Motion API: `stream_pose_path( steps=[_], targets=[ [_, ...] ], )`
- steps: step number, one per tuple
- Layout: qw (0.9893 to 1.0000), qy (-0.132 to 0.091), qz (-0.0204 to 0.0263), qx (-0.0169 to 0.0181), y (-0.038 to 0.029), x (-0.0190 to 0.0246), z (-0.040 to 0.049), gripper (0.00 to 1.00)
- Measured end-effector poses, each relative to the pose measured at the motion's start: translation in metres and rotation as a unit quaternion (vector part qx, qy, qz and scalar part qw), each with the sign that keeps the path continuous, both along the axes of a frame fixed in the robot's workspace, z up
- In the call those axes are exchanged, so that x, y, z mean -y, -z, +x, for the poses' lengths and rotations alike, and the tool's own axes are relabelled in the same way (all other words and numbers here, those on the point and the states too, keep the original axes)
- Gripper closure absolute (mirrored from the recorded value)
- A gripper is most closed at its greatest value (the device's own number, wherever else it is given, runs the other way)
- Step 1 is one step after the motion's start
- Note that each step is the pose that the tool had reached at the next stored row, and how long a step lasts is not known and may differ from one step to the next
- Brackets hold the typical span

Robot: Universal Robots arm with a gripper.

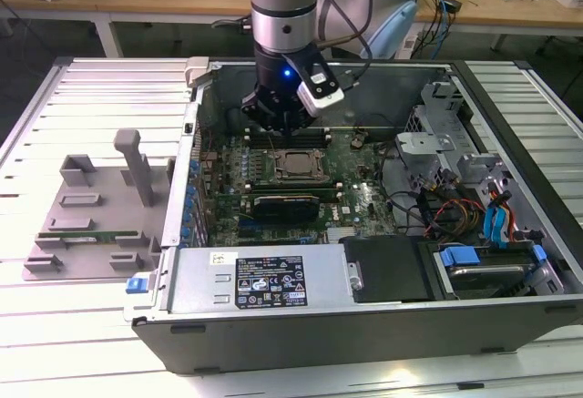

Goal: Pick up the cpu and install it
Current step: 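Install the first cpu locking lever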

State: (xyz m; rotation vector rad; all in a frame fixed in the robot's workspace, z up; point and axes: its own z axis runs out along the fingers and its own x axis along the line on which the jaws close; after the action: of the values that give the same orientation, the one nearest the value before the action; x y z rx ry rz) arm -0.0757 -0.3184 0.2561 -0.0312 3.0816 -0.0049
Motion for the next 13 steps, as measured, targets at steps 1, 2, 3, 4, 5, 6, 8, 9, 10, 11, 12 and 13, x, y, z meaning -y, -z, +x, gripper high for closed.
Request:
stream_pose_path(
  steps=[1, 2, 3, 4, 5, 6, 8, 9, 10, 11, 12, 13],
  targets=[
    [1.0, 0.0, 0.0, 0.0, 0.0, 0.0, -0.0021, 0.89],
    [1.0, 0.0, 0.0, 0.0, 0.0, 0.0, -0.0023, 0.89],
    [1.0, 0.0, -0.0001, -0.0001, -0.0002, 0.0, -0.0024, 0.89],
    [1.0, 0.0, -0.0001, -0.0001, -0.0005, 0.0001, -0.0024, 0.89],
    [1.0, 0.0, -0.0001, -0.0001, -0.0011, 0.0001, -0.0025, 0.89],
    [1.0, 0.0, 0.0, 0.0, -0.0018, 0.0, -0.0025, 0.89],
    [1.0, 0.0, 0.0, 0.0, -0.0043, 0.0, -0.0025, 0.89],
    [1.0, 0.0, 0.0, 0.0, -0.0052, 0.0, -0.0024, 0.89],
    [1.0, 0.0, 0.0001, 0.0, -0.0052, 0.0, -0.0024, 0.89],
    [1.0, 0.0, 0.0001, 0.0, -0.0053, 0.0, -0.0024, 0.89],
    [1.0, 0.0, 0.0, 0.0, -0.0054, 0.0, -0.0025, 0.89],
    [1.0, 0.0, 0.0, 0.0, -0.0054, 0.0, -0.0026, 0.89]
  ],
)
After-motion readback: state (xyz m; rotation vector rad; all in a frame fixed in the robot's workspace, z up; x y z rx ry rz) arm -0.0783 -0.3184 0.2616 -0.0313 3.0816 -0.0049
